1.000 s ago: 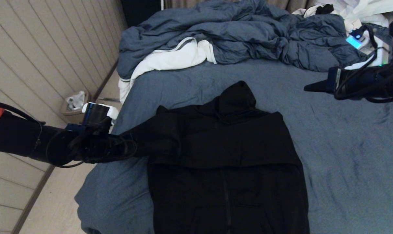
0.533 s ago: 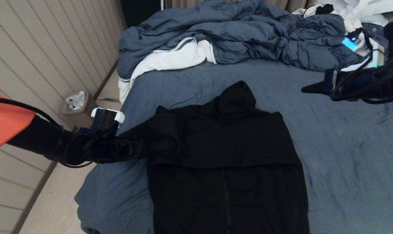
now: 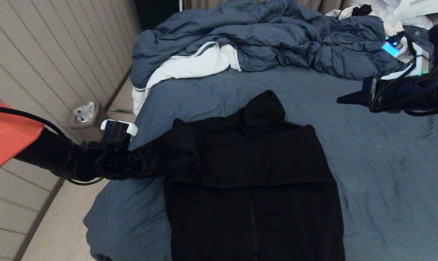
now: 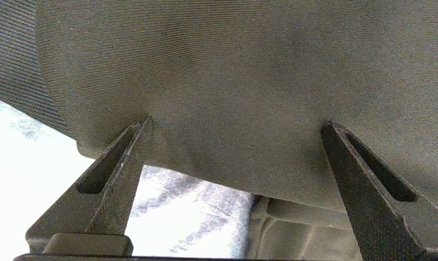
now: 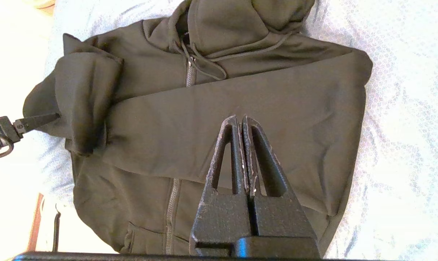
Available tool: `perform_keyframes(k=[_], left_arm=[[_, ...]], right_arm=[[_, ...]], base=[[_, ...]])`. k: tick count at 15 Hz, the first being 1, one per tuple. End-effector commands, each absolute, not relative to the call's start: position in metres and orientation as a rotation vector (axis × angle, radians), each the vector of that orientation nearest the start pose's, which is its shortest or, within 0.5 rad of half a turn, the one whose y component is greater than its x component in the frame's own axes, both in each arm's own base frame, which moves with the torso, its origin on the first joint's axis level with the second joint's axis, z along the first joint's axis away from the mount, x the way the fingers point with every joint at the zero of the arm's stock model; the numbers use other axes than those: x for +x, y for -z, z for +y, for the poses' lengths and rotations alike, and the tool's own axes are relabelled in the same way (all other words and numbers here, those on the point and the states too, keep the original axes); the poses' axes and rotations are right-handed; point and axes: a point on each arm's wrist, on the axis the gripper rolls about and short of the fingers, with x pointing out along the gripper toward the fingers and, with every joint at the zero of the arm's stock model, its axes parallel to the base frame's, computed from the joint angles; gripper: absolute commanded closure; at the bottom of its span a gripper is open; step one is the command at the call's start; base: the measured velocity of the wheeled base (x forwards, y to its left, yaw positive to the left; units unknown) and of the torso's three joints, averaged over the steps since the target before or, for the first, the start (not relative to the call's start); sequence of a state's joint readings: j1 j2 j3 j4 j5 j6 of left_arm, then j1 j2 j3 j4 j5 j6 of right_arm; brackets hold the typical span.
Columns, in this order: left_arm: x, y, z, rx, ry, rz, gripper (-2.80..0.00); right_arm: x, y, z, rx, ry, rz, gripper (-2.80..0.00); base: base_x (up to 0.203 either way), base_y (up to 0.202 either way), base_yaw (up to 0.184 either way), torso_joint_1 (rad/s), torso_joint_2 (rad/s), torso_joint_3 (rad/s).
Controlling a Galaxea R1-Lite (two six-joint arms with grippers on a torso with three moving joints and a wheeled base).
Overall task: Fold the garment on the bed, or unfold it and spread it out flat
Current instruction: Fold the black sweatshirt
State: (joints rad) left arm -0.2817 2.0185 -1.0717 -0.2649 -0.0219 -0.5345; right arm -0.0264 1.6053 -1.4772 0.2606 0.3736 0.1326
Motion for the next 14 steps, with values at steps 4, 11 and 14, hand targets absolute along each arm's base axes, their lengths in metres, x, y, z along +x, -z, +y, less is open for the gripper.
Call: perform_keyframes(k=[4,11,14], left_arm=[[0.3581,-0.1132,-0.1038,-0.432,0.107,0.723,-2.8],[0.3594,-0.1079,-0.1006,-0.446,0.088,0.737,0.0],[0.3647,-0.1097,-0.1021,-0.445,0.094,0.723,0.0]], right_arm=[[0.2841,-0.3164,0.0004,0.207,-0.319,0.399,0.0],[0.285,-0.3155,0.0009,0.208,-0.321,0.402,0.0],[0.2845,-0.3159,0.0009,0.208,-0.322,0.401,0.0]], base=[[0.0,0.0,0.0,0.0,0.0,0.0],[0.0,0.0,0.0,0.0,0.0,0.0],[0.0,0.0,0.0,0.0,0.0,0.0]])
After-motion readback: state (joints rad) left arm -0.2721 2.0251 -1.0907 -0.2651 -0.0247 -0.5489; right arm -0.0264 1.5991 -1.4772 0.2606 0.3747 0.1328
